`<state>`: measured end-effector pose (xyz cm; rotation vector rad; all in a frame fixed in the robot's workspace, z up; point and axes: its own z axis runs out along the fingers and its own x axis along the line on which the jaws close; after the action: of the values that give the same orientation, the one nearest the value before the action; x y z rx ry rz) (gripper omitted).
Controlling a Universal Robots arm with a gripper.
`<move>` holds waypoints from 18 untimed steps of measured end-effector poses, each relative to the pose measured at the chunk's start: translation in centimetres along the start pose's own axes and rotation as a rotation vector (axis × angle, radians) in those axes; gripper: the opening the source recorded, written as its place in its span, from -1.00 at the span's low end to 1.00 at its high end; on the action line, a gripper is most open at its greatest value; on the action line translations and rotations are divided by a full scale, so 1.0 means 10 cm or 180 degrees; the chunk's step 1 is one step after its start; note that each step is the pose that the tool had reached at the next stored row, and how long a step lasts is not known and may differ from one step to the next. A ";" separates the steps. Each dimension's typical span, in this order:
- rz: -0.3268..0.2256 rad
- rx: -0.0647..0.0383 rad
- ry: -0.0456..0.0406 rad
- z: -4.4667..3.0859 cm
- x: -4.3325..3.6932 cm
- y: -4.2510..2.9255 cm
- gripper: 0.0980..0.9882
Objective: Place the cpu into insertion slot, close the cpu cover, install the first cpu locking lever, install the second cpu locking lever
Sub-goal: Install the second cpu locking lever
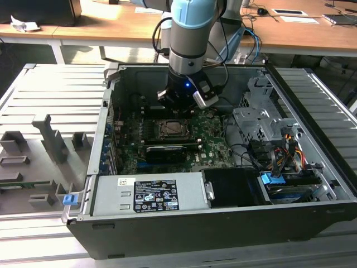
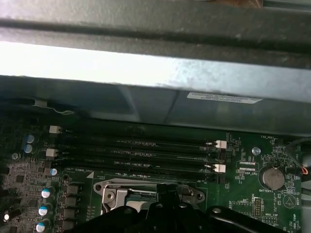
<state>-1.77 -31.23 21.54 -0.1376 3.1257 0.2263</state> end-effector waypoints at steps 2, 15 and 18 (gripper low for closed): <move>0.0000 0.0000 0.0000 -0.031 0.000 0.003 -0.98; 0.0000 0.0000 0.0000 -0.145 0.008 -0.094 -0.98; 0.0000 0.0000 0.0000 -0.154 0.014 -0.155 -0.98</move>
<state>-1.78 -32.99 22.84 -0.1375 3.1257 0.2263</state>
